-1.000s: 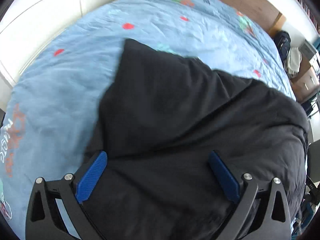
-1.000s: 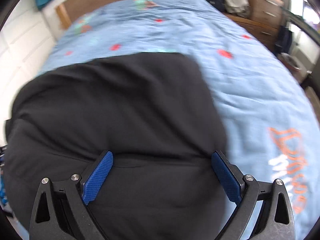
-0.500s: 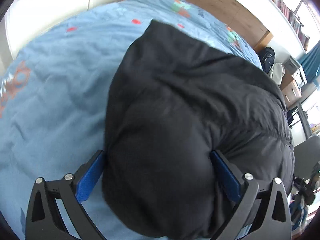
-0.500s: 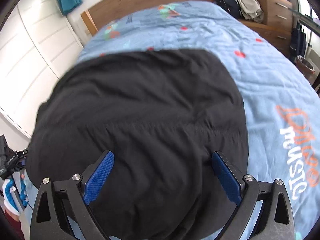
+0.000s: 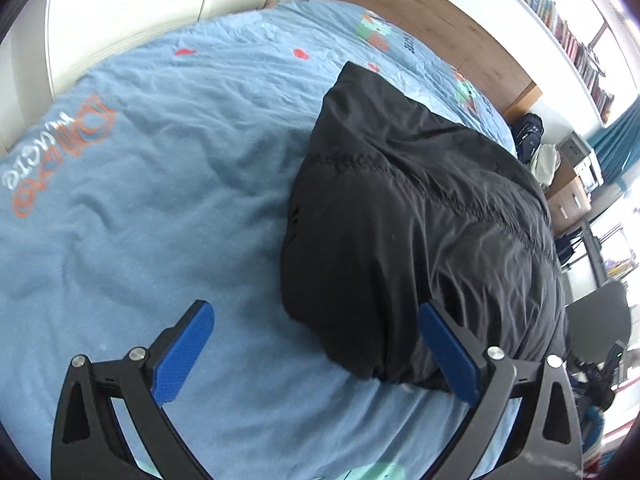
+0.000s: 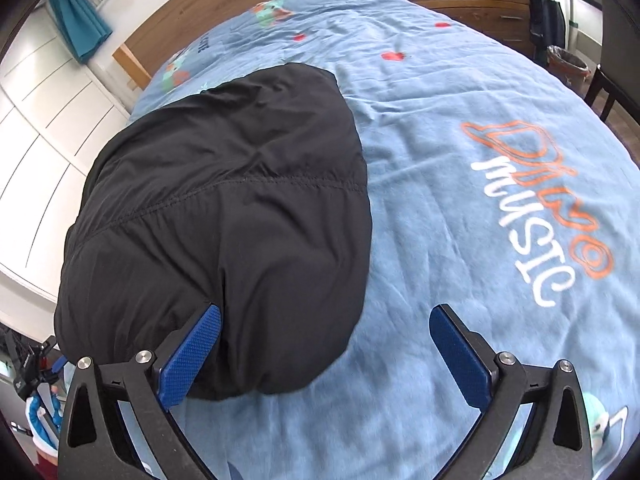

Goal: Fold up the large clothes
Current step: 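Open both tools and withdraw from the black jacket bundle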

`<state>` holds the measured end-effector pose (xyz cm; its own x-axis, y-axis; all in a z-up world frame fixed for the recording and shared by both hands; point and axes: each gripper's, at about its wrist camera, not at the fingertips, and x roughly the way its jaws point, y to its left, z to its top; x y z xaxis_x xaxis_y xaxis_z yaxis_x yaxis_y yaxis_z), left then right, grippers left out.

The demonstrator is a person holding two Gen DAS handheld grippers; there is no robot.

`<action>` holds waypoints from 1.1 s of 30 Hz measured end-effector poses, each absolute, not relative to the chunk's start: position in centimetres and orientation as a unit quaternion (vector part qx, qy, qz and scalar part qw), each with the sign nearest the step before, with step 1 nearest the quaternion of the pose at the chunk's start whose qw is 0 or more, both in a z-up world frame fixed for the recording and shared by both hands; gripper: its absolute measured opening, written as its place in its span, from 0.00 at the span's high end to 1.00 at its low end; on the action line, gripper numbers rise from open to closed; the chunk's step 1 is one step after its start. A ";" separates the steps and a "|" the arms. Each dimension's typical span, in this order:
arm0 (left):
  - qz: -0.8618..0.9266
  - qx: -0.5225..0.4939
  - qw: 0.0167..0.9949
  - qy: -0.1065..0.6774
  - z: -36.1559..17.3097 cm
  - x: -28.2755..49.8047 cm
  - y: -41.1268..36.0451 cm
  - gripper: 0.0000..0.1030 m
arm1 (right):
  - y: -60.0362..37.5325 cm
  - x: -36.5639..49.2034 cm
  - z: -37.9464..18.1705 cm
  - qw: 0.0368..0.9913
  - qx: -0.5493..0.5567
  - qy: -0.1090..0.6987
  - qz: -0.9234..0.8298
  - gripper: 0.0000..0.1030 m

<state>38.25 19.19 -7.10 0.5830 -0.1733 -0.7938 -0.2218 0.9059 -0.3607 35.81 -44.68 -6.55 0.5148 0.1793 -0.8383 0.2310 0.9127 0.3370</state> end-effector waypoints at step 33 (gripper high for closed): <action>0.024 0.052 0.936 0.348 -6.9 32.0 9.7 0.00 | -43.5 33.1 -6.6 0.869 0.207 0.449 0.004 0.01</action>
